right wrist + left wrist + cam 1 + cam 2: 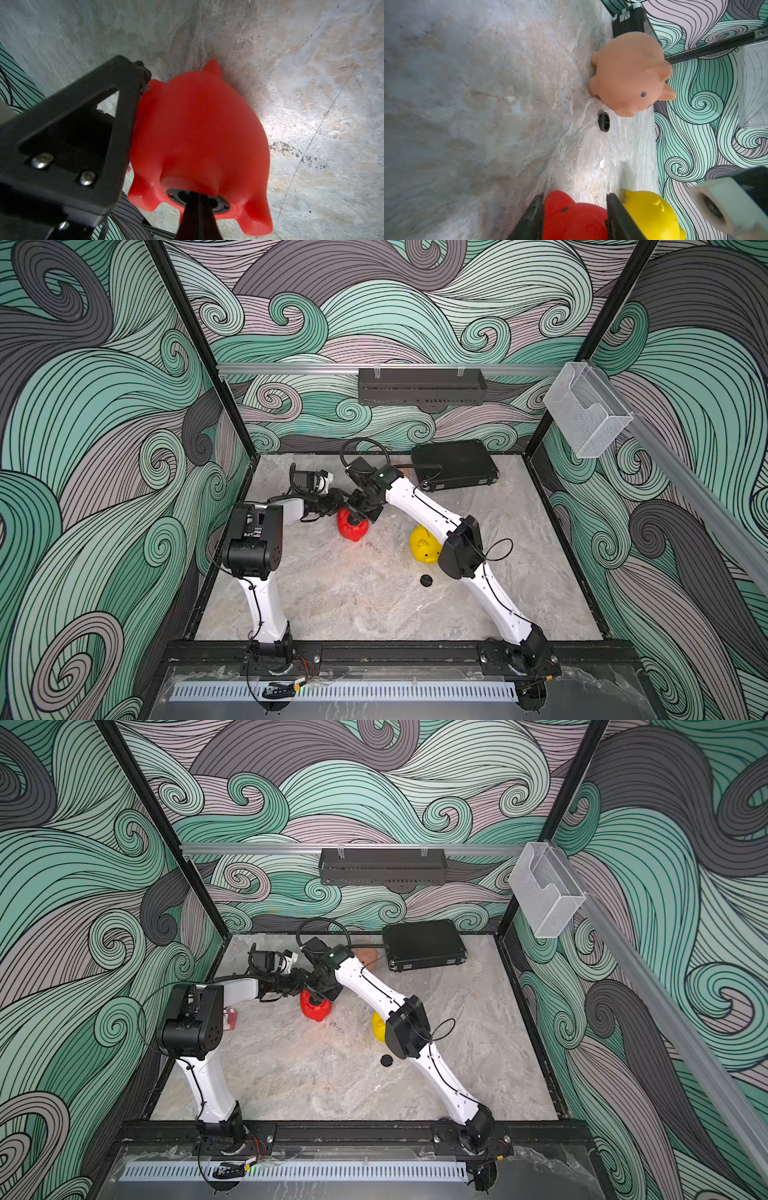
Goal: Close piggy banks
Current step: Screw the knob on the piggy bank.
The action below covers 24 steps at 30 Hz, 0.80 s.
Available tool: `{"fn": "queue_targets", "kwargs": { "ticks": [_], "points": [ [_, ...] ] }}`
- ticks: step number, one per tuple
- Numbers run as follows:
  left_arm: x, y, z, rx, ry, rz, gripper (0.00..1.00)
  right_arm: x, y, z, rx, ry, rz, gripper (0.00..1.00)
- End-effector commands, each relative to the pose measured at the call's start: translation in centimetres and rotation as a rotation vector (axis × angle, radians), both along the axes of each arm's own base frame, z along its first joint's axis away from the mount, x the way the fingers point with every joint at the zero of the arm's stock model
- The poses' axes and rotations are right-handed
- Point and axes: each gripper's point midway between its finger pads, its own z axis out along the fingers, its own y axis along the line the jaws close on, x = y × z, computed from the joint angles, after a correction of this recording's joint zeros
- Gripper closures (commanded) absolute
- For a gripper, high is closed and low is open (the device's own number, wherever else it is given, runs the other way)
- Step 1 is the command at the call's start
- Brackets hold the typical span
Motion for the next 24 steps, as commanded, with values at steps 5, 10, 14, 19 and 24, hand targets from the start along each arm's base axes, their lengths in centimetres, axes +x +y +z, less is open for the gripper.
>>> {"fn": "queue_targets", "kwargs": {
  "ticks": [5, 10, 14, 19, 24],
  "points": [
    [-5.2, -0.5, -4.8, 0.049, 0.218, -0.054, 0.53, 1.2, -1.0, -0.2, -0.03, -0.036, -0.027, 1.0],
    [-5.0, -0.4, -4.5, 0.061, 0.212, -0.053, 0.52, 1.1, -1.1, 1.4, -0.024, -0.075, -0.003, 1.0],
    [-4.9, -0.4, -4.5, 0.062, 0.21, -0.052, 0.52, 1.0, -1.1, 1.8, -0.02, -0.08, 0.013, 1.0],
    [-4.8, -0.2, -4.7, 0.066, 0.214, -0.046, 0.52, 0.4, -0.9, 2.9, -0.017, -0.106, 0.038, 1.0],
    [-4.7, -0.3, -4.6, 0.065, 0.212, -0.047, 0.52, 0.3, -1.1, 2.4, -0.033, -0.107, 0.052, 1.0]
  ]
}}
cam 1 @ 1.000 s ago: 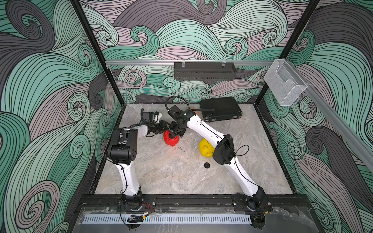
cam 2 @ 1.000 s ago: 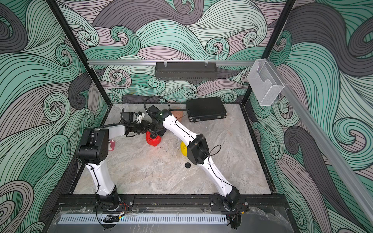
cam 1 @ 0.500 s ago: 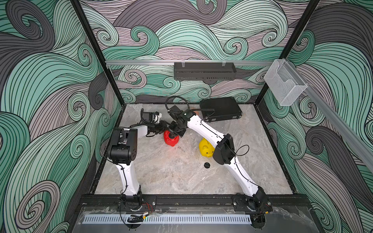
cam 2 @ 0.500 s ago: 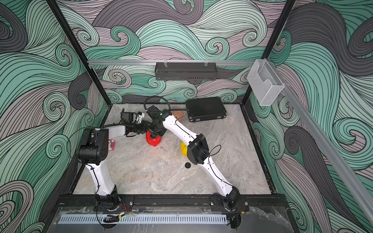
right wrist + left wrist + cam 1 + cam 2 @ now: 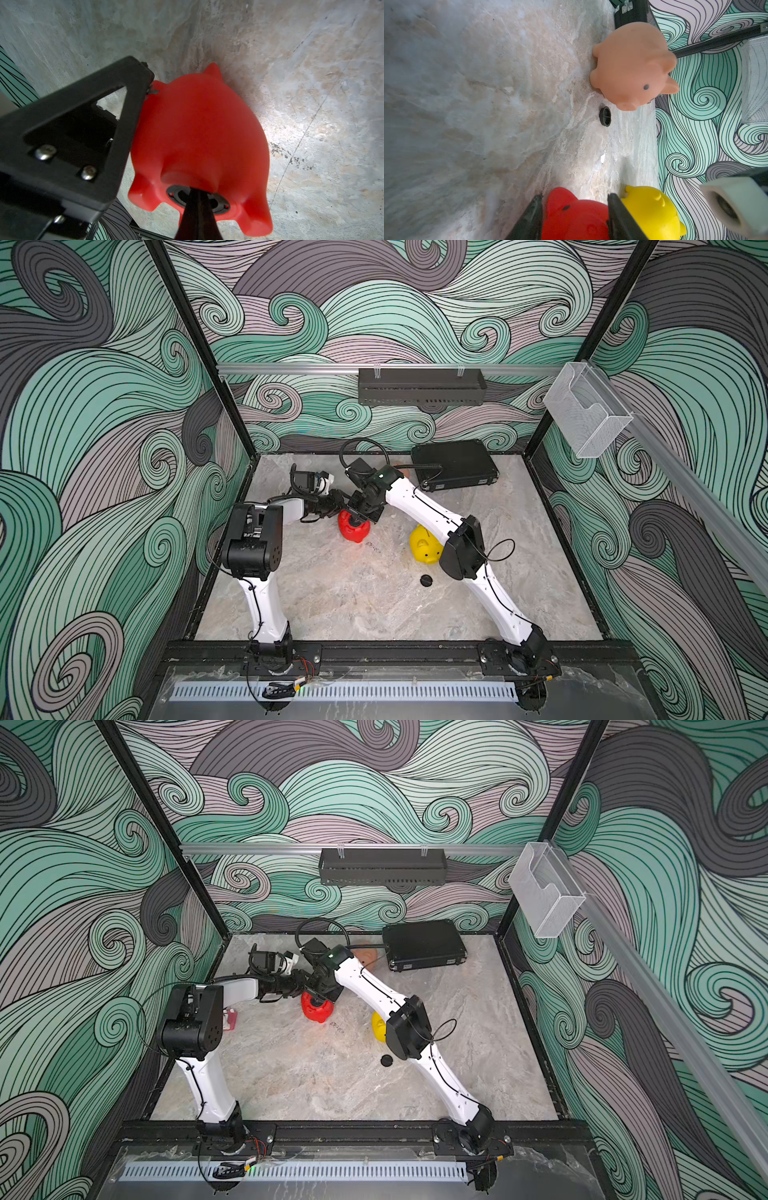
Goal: Close piggy banks
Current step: Screw the knob on the piggy bank.
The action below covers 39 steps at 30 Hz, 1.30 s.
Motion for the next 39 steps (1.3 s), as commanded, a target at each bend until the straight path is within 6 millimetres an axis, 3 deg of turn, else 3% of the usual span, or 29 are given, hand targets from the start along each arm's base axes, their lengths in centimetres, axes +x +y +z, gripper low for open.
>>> {"fn": "queue_targets", "kwargs": {
  "ticks": [1, 11, 22, 26, 39],
  "points": [
    [-4.0, -0.3, -4.2, 0.054, 0.192, -0.035, 0.51, 0.8, -0.6, 1.9, 0.002, -0.066, -0.002, 1.0],
    [-2.4, 0.2, -2.5, 0.052, 0.142, 0.002, 0.49, 0.7, -0.5, 1.5, 0.001, -0.055, 0.003, 1.0],
    [1.3, 2.7, 1.7, 0.08, 0.058, 0.181, 0.43, 0.5, -0.5, 1.5, 0.004, -0.048, 0.004, 0.99],
    [1.5, 3.4, 2.8, 0.096, 0.041, 0.2, 0.38, 0.4, -0.4, 1.6, 0.007, -0.046, 0.003, 0.98],
    [1.4, 3.8, 4.4, 0.09, 0.02, 0.223, 0.37, 0.1, -0.5, 2.7, 0.02, -0.057, 0.013, 0.86]
  ]
}}
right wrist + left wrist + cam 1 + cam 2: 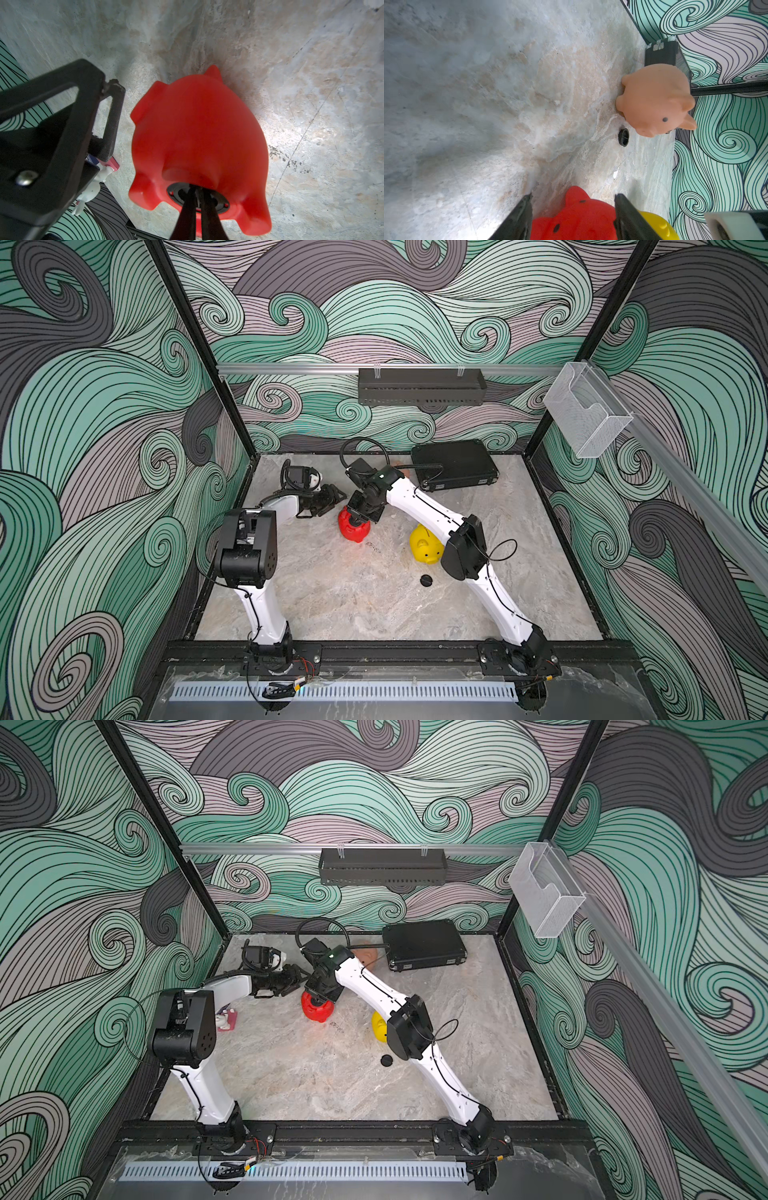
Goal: Close piggy banks
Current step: Screw the knob on the piggy bank, then move the piggy bank to the center of the board.
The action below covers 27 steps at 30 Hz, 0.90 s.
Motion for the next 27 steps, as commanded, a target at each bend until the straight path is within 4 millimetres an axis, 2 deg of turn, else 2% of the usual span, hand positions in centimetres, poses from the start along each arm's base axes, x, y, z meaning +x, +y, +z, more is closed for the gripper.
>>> {"fn": "queue_targets", "kwargs": {
  "ticks": [1, 11, 20, 22, 27],
  "points": [
    [0.5, 0.4, 2.5, 0.004, -0.036, 0.018, 0.37, 0.0, -0.5, 2.6, 0.017, -0.04, -0.003, 0.85],
    [0.2, 0.7, 3.2, 0.011, -0.042, 0.034, 0.37, -0.3, -0.3, 4.3, 0.042, -0.059, 0.011, 0.82],
    [-0.5, 1.7, 6.6, 0.041, -0.086, 0.076, 0.37, -0.8, -0.7, 7.1, 0.048, -0.132, 0.047, 0.74],
    [-1.0, 1.9, 7.4, 0.049, -0.093, 0.087, 0.38, -0.8, -1.1, 8.2, 0.041, -0.17, 0.075, 0.71],
    [-3.1, 2.2, 9.2, 0.053, -0.113, 0.097, 0.37, -1.1, -3.0, 10.4, -0.018, -0.288, 0.189, 0.55]
  ]
}}
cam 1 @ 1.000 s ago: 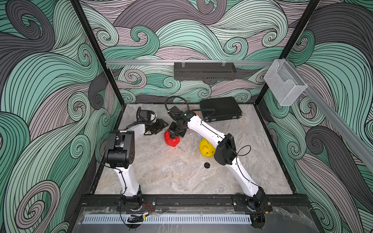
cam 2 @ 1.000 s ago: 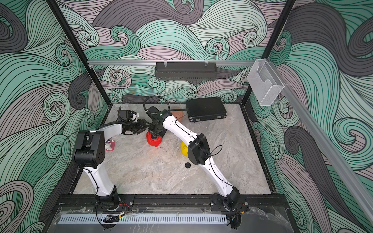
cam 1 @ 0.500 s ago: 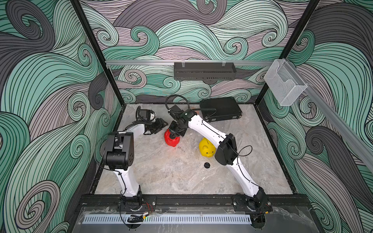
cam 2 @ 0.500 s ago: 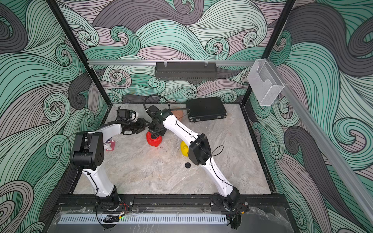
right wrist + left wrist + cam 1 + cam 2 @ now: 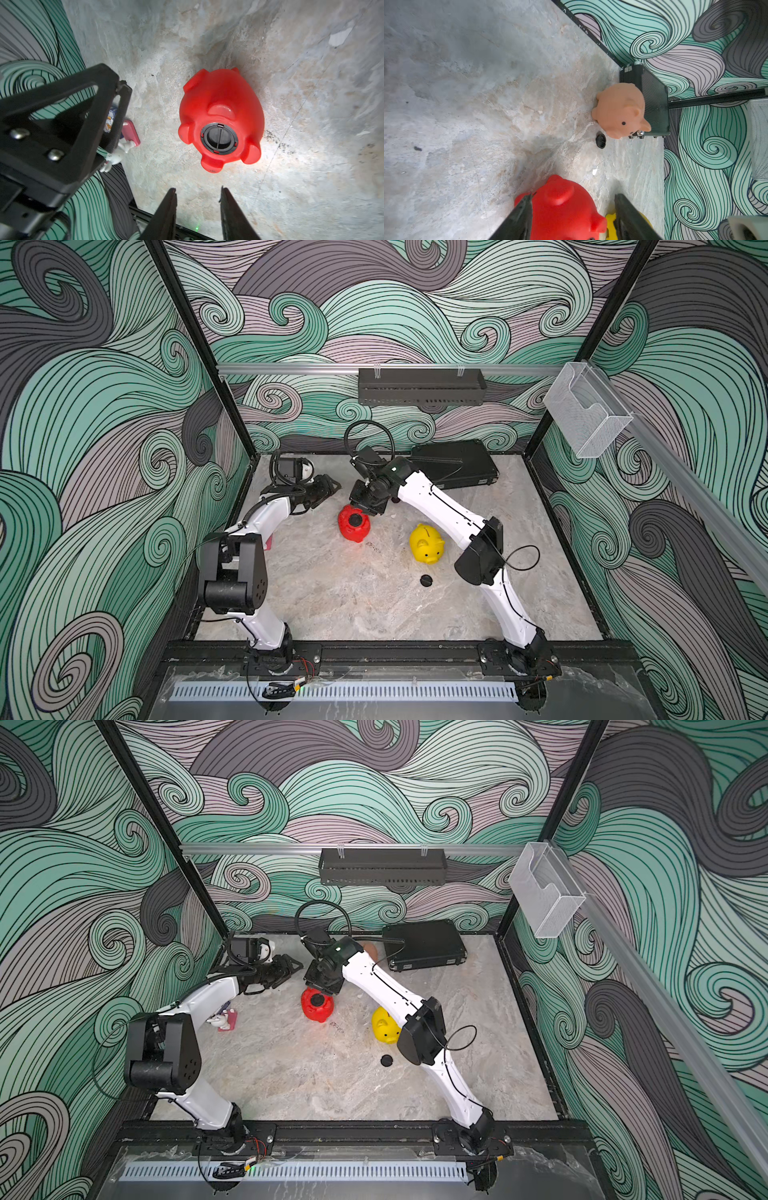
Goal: Close piggy banks
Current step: Move the piggy bank to the center of the board.
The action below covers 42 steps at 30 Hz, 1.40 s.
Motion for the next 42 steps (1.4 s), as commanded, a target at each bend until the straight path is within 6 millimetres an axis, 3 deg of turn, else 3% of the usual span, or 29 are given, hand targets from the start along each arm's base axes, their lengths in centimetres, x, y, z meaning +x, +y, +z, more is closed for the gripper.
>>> {"fn": "queue_targets", "kwargs": {
  "ticks": [1, 4, 8, 13, 19, 24, 31, 38, 42],
  "points": [
    [-1.8, 0.8, 1.3, 0.014, 0.004, 0.032, 0.37, 0.0, -1.9, 2.9, -0.064, -0.147, 0.098, 0.52],
    [-3.4, 0.7, 2.4, 0.008, -0.004, 0.029, 0.38, -0.5, -3.8, 4.1, -0.14, -0.242, 0.187, 0.43],
    [-6.0, 0.6, 4.2, 0.002, -0.041, 0.017, 0.37, -1.2, -8.2, 5.9, -0.268, -0.414, 0.253, 0.31],
    [-9.8, 0.1, 5.5, -0.006, -0.074, -0.025, 0.36, -2.8, -14.0, 6.2, -0.339, -0.591, 0.287, 0.17],
    [-15.0, -2.5, 5.6, -0.064, -0.096, -0.113, 0.36, -6.5, -19.1, 3.2, -0.222, -0.661, 0.381, 0.09],
    [-18.2, -6.7, 4.2, -0.084, -0.076, -0.217, 0.36, -8.4, -23.1, 0.5, -0.246, -0.637, 0.354, 0.03],
    [-19.4, -13.7, 1.7, -0.055, -0.021, -0.332, 0.36, -9.0, -24.0, -2.8, -0.051, -0.532, 0.22, 0.07],
    [-18.8, -21.0, -1.6, -0.02, 0.005, -0.468, 0.36, -7.7, -23.8, -4.0, 0.076, -0.549, 0.151, 0.15],
    [-17.9, -23.8, -4.0, 0.032, 0.023, -0.522, 0.37, -7.1, -23.9, -4.5, 0.089, -0.544, 0.137, 0.2]
  ]
}}
